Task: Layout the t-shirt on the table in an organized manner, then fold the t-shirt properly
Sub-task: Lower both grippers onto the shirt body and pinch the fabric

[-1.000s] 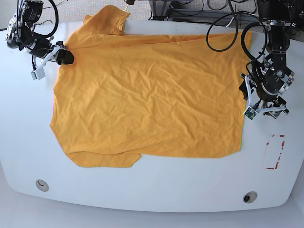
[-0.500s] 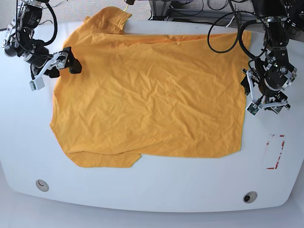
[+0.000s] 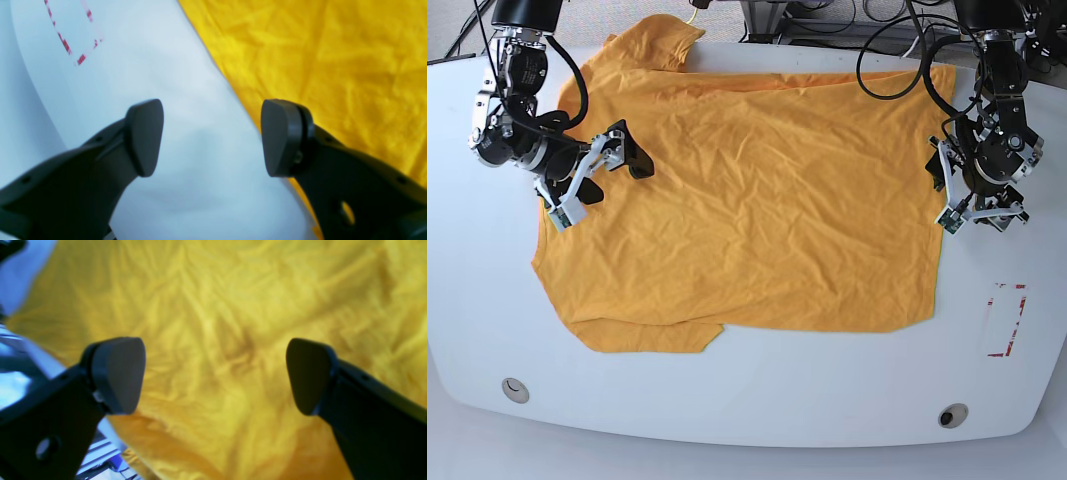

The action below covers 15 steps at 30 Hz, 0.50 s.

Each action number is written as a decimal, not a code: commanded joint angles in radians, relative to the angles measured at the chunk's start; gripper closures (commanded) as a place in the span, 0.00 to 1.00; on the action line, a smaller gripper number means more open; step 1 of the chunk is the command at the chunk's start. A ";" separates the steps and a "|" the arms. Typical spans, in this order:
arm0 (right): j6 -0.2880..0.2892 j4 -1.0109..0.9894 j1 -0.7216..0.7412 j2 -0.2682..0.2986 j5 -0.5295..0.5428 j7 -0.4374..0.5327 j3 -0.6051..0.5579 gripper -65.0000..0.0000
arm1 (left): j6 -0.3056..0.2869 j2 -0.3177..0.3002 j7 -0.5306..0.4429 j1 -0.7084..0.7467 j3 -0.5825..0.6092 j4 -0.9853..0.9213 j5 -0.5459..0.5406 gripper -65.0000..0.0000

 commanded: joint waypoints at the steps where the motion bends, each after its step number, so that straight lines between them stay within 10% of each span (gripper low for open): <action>1: 0.012 0.013 0.012 -0.035 -0.075 0.014 0.002 0.06 | 0.002 -0.010 -0.012 -0.012 0.024 0.008 -0.003 0.34; 11: 0.091 0.013 0.010 -0.144 -0.336 0.014 0.001 0.94 | 0.002 -0.006 -0.167 -0.016 0.043 -0.124 -0.003 0.75; 15: 0.098 0.013 0.009 -0.146 -0.390 0.014 -0.001 0.95 | 0.002 -0.006 -0.231 -0.016 0.043 -0.149 -0.003 0.91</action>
